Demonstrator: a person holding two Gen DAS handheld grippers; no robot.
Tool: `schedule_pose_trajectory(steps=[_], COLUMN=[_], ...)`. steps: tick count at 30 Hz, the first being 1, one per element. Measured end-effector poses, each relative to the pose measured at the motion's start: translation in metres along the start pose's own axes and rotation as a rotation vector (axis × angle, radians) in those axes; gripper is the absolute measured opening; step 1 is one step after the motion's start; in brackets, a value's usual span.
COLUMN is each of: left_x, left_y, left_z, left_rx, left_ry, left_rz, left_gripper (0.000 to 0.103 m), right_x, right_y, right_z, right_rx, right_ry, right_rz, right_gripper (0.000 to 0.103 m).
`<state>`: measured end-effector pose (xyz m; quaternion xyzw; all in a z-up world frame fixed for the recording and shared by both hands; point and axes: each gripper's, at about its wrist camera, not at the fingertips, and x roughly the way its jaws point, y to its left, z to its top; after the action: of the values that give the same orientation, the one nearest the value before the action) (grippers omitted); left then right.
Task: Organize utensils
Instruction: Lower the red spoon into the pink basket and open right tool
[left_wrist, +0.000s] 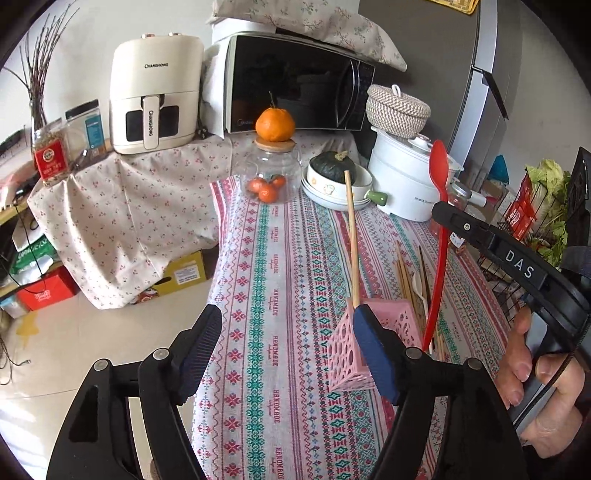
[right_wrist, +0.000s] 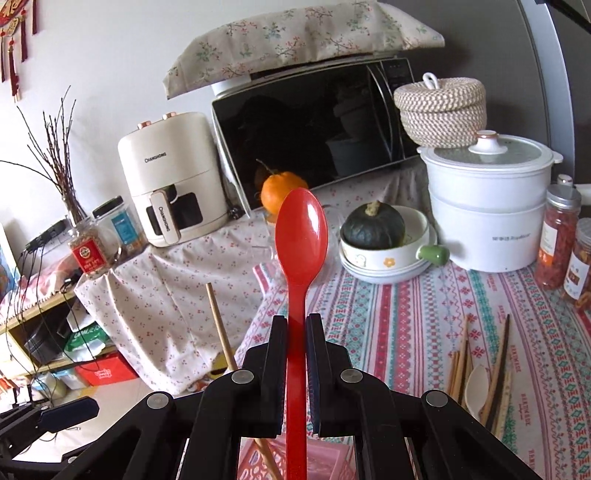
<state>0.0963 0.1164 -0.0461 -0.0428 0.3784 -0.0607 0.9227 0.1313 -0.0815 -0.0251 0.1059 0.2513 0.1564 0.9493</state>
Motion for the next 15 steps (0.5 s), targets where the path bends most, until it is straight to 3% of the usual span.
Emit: schedule_pose_trajectory(steps=[7, 15], left_x=[0.006, 0.016], left_y=[0.001, 0.003], left_z=[-0.002, -0.004], left_rx=[0.027, 0.024], left_ry=[0.025, 0.064], left_rz=[0.014, 0.024], left_gripper=[0.076, 0.076], right_x=[0.016, 0.016], right_y=[0.004, 0.011], right_z=[-0.011, -0.026], right_rx=[-0.023, -0.046], right_ry=[-0.034, 0.009], right_rz=[-0.075, -0.051], right_gripper=[0.008, 0.009])
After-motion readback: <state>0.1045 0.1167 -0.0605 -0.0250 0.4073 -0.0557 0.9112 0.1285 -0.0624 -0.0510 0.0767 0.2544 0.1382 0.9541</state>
